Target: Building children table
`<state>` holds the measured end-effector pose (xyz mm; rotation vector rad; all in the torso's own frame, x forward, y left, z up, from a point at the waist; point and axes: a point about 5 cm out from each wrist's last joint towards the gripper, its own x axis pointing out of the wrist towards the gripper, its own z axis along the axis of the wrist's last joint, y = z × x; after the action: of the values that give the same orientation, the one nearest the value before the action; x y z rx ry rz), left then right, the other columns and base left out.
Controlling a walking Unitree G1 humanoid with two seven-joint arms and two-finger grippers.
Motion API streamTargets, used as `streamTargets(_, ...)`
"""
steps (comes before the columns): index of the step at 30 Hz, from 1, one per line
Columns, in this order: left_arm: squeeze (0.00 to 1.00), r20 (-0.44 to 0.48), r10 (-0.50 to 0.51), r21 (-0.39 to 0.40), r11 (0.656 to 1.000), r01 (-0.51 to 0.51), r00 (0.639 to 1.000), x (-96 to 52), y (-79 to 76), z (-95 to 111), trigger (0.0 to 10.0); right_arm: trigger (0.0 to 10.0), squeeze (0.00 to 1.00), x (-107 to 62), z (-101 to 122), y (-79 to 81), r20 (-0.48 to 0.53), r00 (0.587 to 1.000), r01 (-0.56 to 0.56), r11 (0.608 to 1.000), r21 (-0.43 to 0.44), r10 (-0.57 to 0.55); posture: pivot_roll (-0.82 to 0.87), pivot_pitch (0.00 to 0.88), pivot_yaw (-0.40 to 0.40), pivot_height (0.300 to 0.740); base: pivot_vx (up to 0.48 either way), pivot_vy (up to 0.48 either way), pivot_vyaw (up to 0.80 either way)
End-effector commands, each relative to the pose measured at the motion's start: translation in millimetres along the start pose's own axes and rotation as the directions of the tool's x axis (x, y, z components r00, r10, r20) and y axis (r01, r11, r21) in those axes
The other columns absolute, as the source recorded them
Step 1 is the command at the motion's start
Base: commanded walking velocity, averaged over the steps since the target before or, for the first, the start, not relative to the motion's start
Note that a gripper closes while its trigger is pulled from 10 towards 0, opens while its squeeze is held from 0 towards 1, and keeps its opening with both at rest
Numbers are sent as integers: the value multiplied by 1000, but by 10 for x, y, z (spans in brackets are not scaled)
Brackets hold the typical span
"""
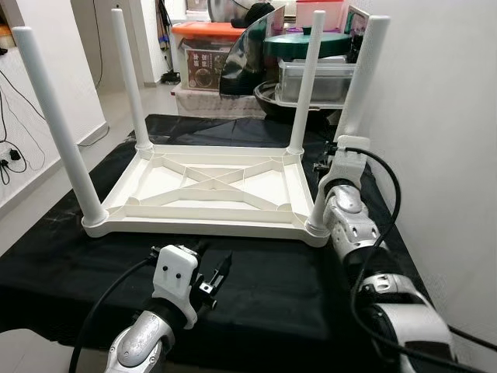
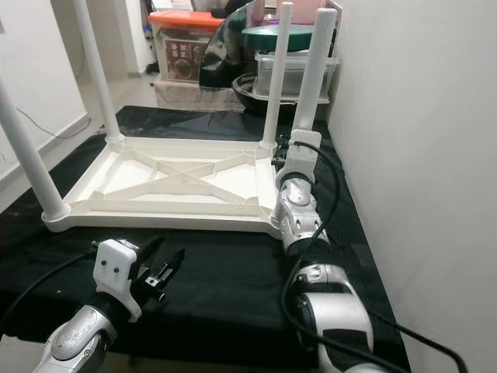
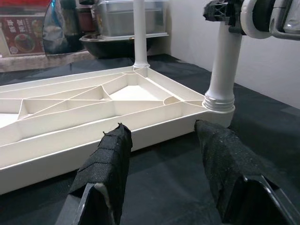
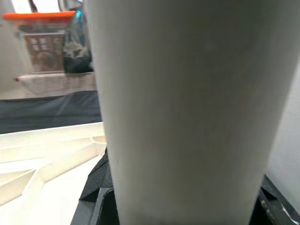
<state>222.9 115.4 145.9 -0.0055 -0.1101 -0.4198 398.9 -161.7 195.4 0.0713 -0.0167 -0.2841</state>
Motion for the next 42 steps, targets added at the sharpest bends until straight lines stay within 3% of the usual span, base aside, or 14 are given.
streamTargets(1, 0, -2, 0, 7, 1000, 0, 1000, 3, -2, -5, 10000, 0, 0, -47, -313, -86, -129, 991, 44, 998, 48, -37, -12, 0, -34, 740, 0, 0, 0)
streamTargets(3, 0, -2, 0, 7, 1000, 0, 1000, 3, -2, -5, 10000, 0, 0, -47, -313, -86, -129, 991, 44, 998, 48, -37, -12, 0, -34, 740, 0, 0, 0)
streamTargets(4, 0, -1, 0, 6, 1000, 0, 1000, 3, -3, -4, 10000, 10000, 0, -50, -260, 30, -97, 995, 4, 996, 95, 5, -12, 0, -34, 740, 0, 0, 0)
streamTargets(5, 0, -1, 0, 8, 1000, 0, 1000, 4, -3, -2, 10000, 10000, 1000, -46, -177, 125, -35, 997, -60, 990, 125, 65, -12, 0, -34, 740, 0, 0, 0)
streamTargets(7, 0, 0, -1, 10, 1000, 1, 1000, 5, -3, 0, 10000, 10000, 1000, -40, -104, 201, 12, 992, -124, 981, 150, 124, -12, 0, -34, 740, 0, 0, 0)
streamTargets(8, 0, 0, -1, 12, 1000, 1, 1000, 5, -2, 2, 10000, 10000, 0, -36, -39, 253, 52, 983, -180, 971, 160, 174, -12, 0, -34, 740, 0, 0, 0)
streamTargets(14, 0, -1, -1, 12, 1000, 1, 1000, 6, -2, -7, 10000, 10000, 0, -67, -20, 357, 70, 882, -470, 852, 230, 467, -14, 0, -35, 740, 0, 0, 0)
streamTargets(17, 0, -3, 2, 16, 1000, -2, 1000, 2, 10, -11, 10000, 10000, 0, -183, -75, 291, 77, 569, -801, 530, 276, 819, -20, 0, -30, 740, 0, 0, 0)
streamTargets(21, 0, -3, 2, 16, 1000, -2, 1000, 2, 11, -12, 10000, 10000, 0, -226, -71, 263, 78, 459, -863, 423, 278, 885, -20, 0, -30, 740, 0, 0, 0)
streamTargets(23, 0, -3, 0, 17, 1000, 0, 1000, 8, 4, -16, 10000, 10000, 0, -311, -46, 248, 76, 230, -946, 204, 253, 970, -14, 0, -35, 740, 0, 0, 0)
streamTargets(28, 0, 1, 1, 25, 1000, -1, 1000, 11, 2, -1, 10000, 10000, 0, -419, -54, 320, 39, 5, -972, -4, 233, 999, -2, 0, -43, 740, 0, 0, 0)
streamTargets(33, 0, 5, 4, 24, 1000, -4, 1000, 10, 9, 11, 10000, 10000, 0, -482, -29, 367, 48, -112, -964, -120, 235, 993, -2, 0, -43, 740, 0, 0, 0)
streamTargets(36, 0, 0, 8, 26, 1000, -8, 1000, 9, 9, -4, 10000, 0, 0, -526, 10, 389, 70, -197, -952, -208, 225, 978, -1, 0, -44, 740, 0, 0, 0)
streamTargets(42, 0, 0, 4, 23, 1000, -4, 1000, 16, -3, -12, 10000, 0, 0, -497, -21, 429, 37, -123, -969, -128, 212, 992, -6, 0, -38, 740, 0, 0, 0)
